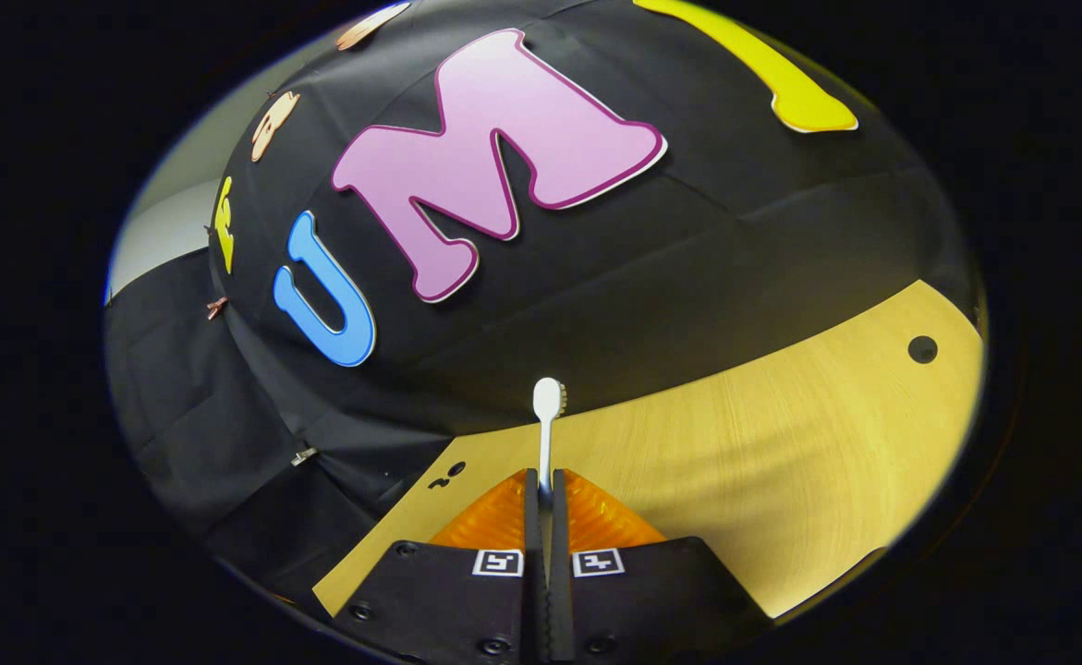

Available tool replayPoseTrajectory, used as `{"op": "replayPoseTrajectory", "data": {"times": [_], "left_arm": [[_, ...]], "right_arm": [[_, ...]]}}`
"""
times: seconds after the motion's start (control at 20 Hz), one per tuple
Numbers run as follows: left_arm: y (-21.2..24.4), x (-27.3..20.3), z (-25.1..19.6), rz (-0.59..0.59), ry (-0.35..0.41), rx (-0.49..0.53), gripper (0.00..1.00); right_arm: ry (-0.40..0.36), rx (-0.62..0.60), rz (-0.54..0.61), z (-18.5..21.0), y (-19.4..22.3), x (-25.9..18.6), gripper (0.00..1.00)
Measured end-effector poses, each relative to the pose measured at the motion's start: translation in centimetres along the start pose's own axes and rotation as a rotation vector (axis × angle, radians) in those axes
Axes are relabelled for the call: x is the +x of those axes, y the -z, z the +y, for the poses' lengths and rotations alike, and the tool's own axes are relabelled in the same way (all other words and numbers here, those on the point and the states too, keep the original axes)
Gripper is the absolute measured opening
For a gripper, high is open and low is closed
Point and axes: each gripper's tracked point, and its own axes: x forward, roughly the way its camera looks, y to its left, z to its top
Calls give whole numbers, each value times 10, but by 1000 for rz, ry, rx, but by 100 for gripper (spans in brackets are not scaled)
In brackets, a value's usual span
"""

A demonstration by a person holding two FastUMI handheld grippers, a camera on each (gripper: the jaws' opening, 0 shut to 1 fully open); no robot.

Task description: Put the toothbrush and toothpaste on the desktop into the cup, then pick up the cup and place it on the coaster on the desktop.

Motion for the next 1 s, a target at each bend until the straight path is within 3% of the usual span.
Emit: {"op": "replayPoseTrajectory", "data": {"times": [0.5,1.0], "left_arm": [[16,-9,19,13,-55,-1,78],[18,-19,24,28,-32,61,78]], "right_arm": [[-52,-124,41,19,44,0,5],[51,-268,42,13,67,-26,7]]}}
